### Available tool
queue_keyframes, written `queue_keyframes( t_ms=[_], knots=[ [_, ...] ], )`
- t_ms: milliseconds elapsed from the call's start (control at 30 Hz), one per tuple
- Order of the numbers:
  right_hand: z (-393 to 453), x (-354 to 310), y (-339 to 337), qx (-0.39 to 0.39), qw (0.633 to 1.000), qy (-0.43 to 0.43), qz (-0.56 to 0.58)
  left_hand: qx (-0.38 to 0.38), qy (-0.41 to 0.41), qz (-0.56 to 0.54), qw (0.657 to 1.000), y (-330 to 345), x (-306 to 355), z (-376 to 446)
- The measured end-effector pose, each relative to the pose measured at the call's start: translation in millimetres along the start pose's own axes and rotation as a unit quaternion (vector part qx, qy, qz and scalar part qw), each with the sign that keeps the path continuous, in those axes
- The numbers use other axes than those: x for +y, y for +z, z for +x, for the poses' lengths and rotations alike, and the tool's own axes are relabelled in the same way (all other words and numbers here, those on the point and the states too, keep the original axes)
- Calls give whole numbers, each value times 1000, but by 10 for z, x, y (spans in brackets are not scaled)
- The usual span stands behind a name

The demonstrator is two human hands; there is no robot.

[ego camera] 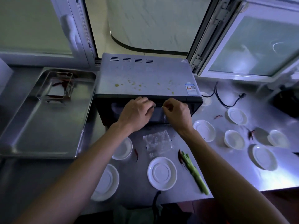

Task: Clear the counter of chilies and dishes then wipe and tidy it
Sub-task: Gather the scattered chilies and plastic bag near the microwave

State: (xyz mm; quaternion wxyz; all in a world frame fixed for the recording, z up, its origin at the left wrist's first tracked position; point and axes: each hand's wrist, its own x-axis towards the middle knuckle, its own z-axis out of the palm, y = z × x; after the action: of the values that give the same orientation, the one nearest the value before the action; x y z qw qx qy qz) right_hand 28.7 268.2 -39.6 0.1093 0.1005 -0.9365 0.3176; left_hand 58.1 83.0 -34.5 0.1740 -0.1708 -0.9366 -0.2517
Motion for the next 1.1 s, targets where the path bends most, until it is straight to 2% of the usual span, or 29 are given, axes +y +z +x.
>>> queue_keyframes(
  t_ms=[167,433,567,733,833,1100],
  knots=[
    [-339,208,64,-18,999,45,5,-53,16,-20,998,245,23,-221],
    [-812,687,205,-63,989,131,-19,-196,-12,-40,980,887,9,-439],
    [-971,934,276,-85,983,165,-14,-280,-38,-23,959,1258,9,-529],
    [-1102,1203,406,-111,973,201,-1,-369,-60,49,926,1627,11,-630],
    [-1165,1319,485,-121,969,213,10,-420,-105,56,900,1803,2,-636],
    [-1224,1583,589,-138,958,247,54,-442,-127,76,885,2118,-24,-652]
  ],
)
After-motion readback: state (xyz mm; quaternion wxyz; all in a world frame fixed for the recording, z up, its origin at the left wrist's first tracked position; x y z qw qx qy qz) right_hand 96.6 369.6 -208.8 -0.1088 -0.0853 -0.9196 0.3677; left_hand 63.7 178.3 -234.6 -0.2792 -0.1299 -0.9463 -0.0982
